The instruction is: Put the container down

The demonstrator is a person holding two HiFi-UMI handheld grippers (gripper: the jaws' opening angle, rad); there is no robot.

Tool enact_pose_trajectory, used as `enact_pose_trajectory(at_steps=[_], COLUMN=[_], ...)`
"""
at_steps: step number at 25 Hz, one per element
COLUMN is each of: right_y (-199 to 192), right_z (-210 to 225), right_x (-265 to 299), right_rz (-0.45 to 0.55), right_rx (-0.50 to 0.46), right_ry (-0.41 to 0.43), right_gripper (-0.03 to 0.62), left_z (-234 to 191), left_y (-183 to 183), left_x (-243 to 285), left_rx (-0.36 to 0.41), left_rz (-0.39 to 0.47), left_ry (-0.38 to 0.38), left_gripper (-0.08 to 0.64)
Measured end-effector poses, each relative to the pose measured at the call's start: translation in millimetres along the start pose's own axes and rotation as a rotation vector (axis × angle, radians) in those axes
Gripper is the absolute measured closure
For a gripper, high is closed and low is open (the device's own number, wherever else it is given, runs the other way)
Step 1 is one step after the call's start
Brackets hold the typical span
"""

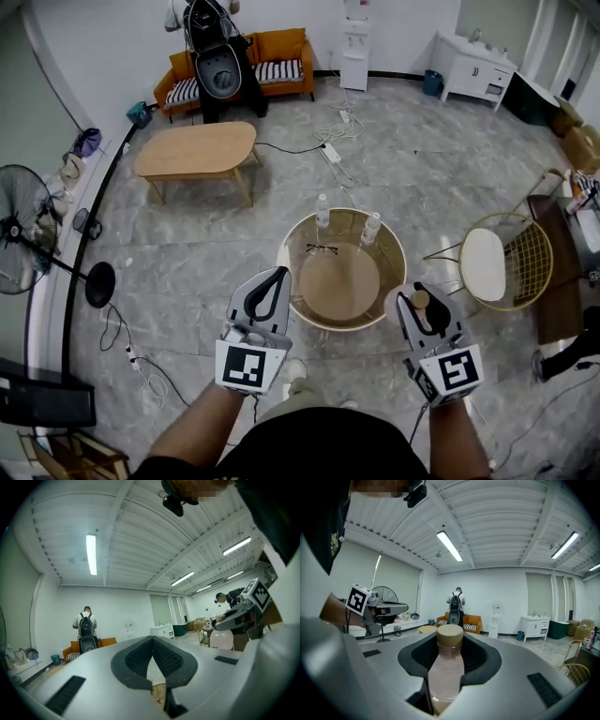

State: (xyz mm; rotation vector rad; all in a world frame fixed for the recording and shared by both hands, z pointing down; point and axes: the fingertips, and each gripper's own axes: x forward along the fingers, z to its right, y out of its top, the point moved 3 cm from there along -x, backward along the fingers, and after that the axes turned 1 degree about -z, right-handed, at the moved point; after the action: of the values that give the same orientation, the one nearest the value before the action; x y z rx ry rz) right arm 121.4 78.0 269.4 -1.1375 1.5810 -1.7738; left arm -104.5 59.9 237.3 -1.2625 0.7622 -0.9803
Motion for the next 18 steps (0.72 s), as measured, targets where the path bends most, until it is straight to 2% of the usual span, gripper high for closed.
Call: enact_pose_trajectory(at_steps=[3,6,11,18], right_y=[12.3,3.5,14.0,12.3], right_z=[-1.5,-0.3,-3.6,-8.4], right_x=[11.5,20.5,34.6,47.1], right_rz=[0.009,0.021,0.024,-0.019], right_rx=[0.014,0.006,0.011,0.018], right_ry=[-0.026,-0.04,-0.078,-0.124], right_gripper=[0.448,0.448,0.448,0.448], left_z=[-7.5,-15.7,-29.9,-51.9], left_y=[0.2,-4.8,-11.5,-18.7], left_x=[6.9,12.6,25.0,41.0], left_rx=[0.016,0.02,0.017,-0.015], left_rz=[0.008,0.016,0.015,0.031], left_ry=[-0.015,-0.022,-0.048,-0.088], left_gripper=[0.545,0.545,0.545,0.545])
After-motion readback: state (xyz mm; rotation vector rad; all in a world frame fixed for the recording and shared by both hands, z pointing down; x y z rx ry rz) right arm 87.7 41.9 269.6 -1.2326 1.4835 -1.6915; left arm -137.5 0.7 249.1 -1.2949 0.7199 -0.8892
